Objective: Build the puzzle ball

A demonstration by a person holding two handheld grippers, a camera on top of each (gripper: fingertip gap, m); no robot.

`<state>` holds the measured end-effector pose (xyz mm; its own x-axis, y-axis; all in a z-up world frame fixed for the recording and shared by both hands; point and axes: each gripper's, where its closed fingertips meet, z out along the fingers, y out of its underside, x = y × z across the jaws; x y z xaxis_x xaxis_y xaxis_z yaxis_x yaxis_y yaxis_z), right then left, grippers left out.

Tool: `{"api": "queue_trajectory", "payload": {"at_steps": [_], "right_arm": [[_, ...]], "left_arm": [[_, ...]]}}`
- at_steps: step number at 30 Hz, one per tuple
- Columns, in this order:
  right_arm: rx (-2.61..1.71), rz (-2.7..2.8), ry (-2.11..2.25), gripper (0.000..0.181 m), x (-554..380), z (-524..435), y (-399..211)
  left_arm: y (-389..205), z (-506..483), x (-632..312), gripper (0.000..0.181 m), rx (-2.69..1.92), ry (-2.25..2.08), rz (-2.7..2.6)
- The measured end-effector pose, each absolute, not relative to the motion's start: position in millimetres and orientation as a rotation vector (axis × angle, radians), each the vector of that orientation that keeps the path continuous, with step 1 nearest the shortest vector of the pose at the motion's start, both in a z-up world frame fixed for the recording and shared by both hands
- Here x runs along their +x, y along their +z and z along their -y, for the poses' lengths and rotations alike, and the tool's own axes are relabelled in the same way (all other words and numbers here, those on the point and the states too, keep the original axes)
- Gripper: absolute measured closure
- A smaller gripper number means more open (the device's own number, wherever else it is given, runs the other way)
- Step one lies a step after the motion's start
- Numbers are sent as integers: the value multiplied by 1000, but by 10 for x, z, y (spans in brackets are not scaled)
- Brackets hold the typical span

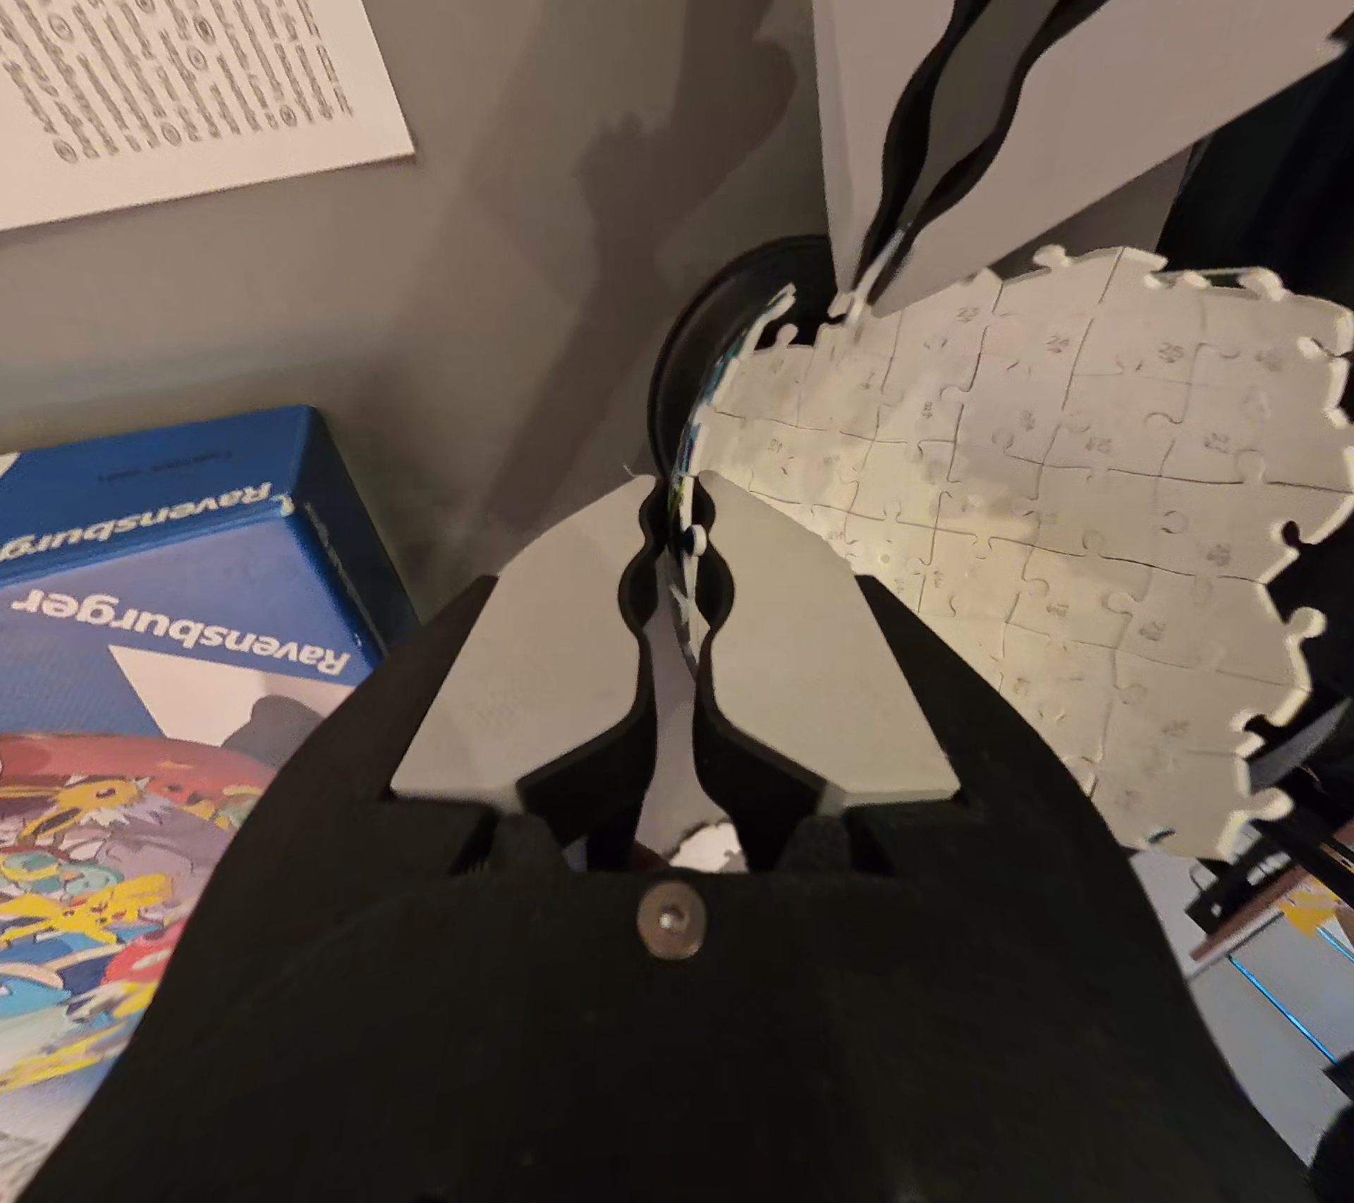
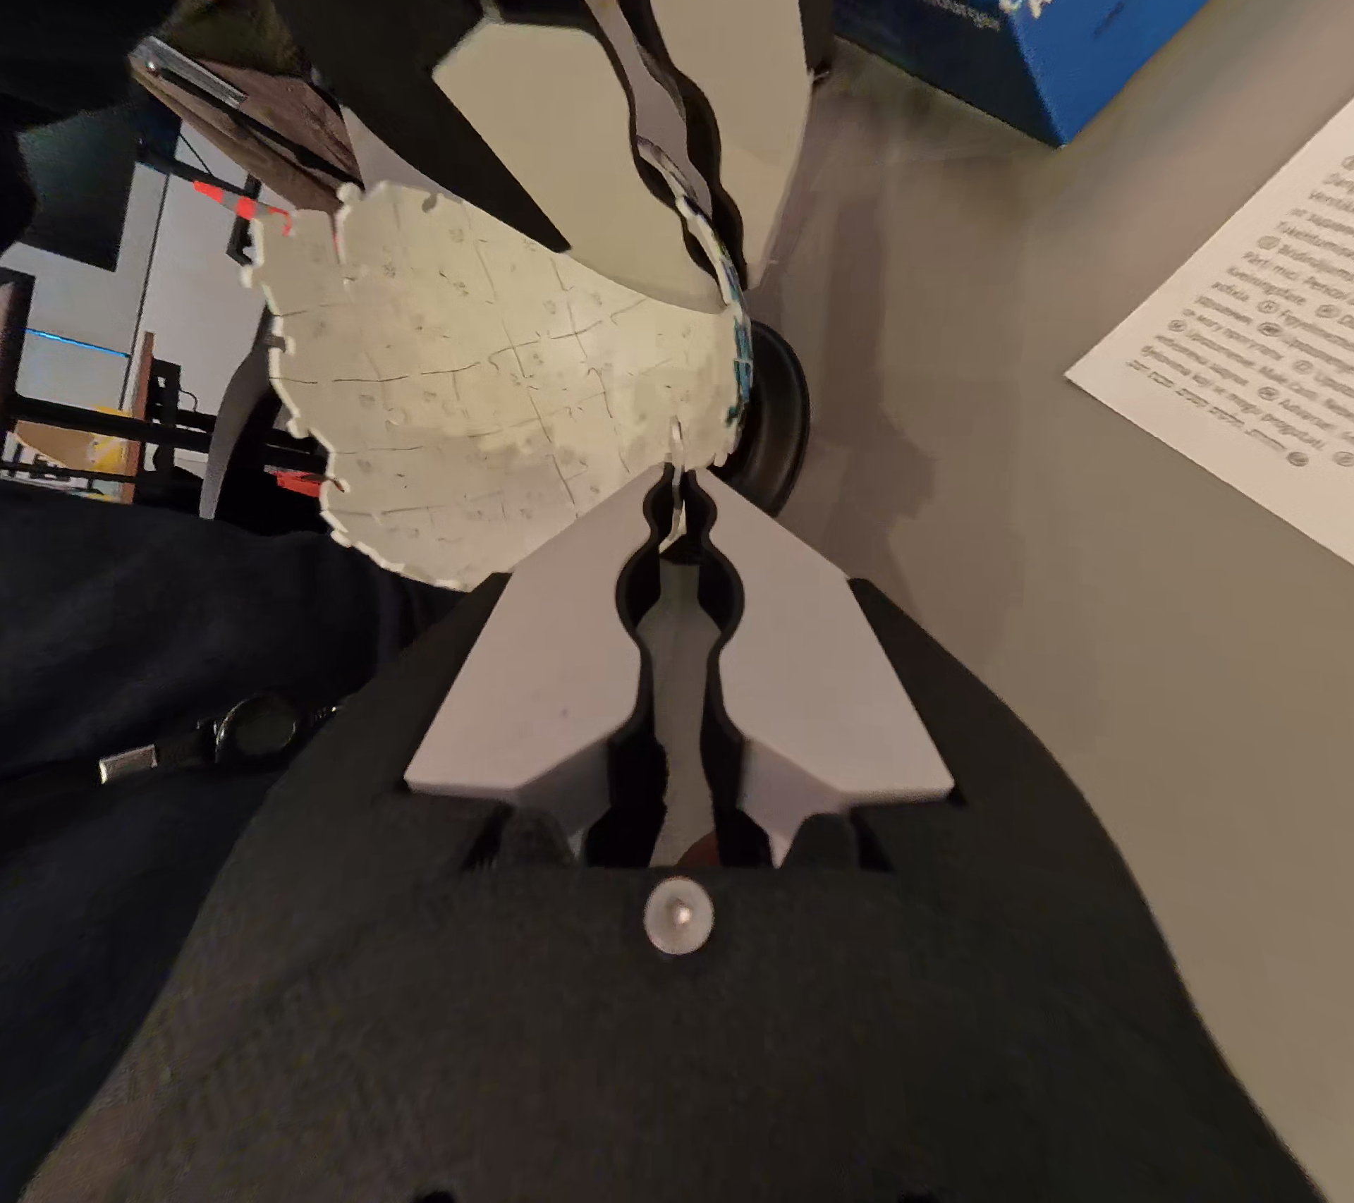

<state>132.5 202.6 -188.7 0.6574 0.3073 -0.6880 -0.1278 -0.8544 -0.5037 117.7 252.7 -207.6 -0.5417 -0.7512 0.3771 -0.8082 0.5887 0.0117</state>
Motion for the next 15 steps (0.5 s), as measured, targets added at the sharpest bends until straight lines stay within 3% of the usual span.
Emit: {"api": "queue_trajectory", "payload": {"at_steps": [15], "right_arm": [[-2293, 125, 1119, 181, 986, -2170, -1978]], "left_arm": [[-2007, -2646, 833, 176, 1235, -56, 2377]]}}
